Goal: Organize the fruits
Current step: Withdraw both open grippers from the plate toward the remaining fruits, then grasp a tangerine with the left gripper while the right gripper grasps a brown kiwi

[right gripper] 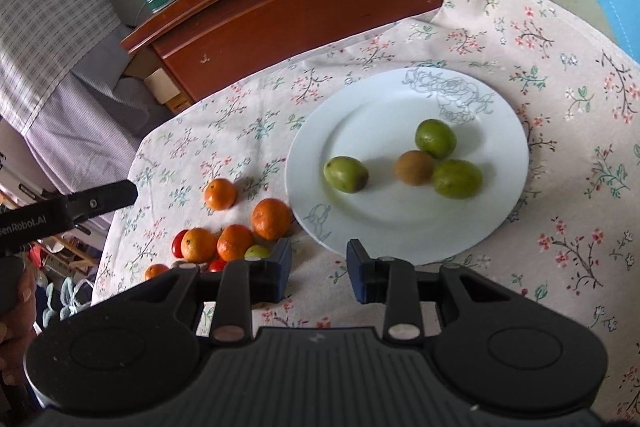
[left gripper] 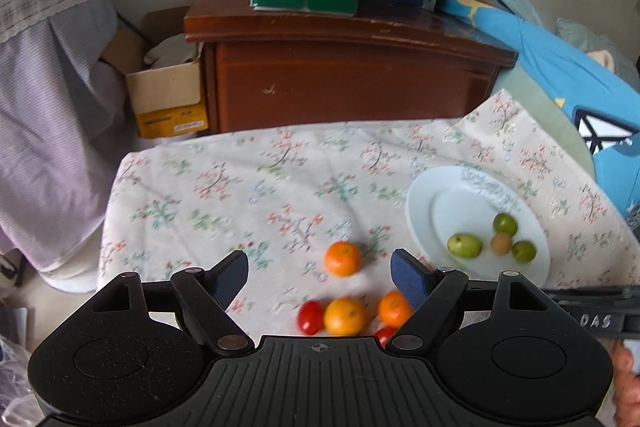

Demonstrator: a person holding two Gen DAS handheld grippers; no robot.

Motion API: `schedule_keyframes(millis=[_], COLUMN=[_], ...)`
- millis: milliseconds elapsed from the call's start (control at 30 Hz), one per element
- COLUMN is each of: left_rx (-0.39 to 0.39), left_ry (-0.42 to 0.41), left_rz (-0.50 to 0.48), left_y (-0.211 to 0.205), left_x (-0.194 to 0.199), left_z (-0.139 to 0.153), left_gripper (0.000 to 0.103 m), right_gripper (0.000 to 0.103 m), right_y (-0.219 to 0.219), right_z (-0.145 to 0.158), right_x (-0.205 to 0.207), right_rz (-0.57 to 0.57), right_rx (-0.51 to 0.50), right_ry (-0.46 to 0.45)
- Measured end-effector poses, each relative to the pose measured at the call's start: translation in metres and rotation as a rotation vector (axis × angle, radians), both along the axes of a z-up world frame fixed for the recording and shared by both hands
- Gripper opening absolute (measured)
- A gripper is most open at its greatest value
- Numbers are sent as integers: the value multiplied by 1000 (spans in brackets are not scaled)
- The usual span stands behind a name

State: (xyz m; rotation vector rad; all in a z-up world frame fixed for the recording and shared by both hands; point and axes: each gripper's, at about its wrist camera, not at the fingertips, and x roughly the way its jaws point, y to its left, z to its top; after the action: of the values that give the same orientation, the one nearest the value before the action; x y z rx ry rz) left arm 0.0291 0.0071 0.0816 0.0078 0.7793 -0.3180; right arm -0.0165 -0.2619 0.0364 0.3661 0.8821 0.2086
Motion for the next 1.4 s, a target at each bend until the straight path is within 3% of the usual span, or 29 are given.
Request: schedule_keyframes(millis=[567,1133,1400], left_rx=[171,191,160], left_ry=[39,58,66], left_rz=[-147,-220,-237], left_y=[6,9,8], left_x=[-20,-18,-16], left_z=[-43,-72,-75], left_gripper=[79,76,62], right_gripper=[32,36,37], right_y=[27,49,60], right_z=[-16,-29,-30], right_x=[0,6,7], right_rz=[118,187,217], right_rx=[5,17,-24], right_ry=[34,58,37])
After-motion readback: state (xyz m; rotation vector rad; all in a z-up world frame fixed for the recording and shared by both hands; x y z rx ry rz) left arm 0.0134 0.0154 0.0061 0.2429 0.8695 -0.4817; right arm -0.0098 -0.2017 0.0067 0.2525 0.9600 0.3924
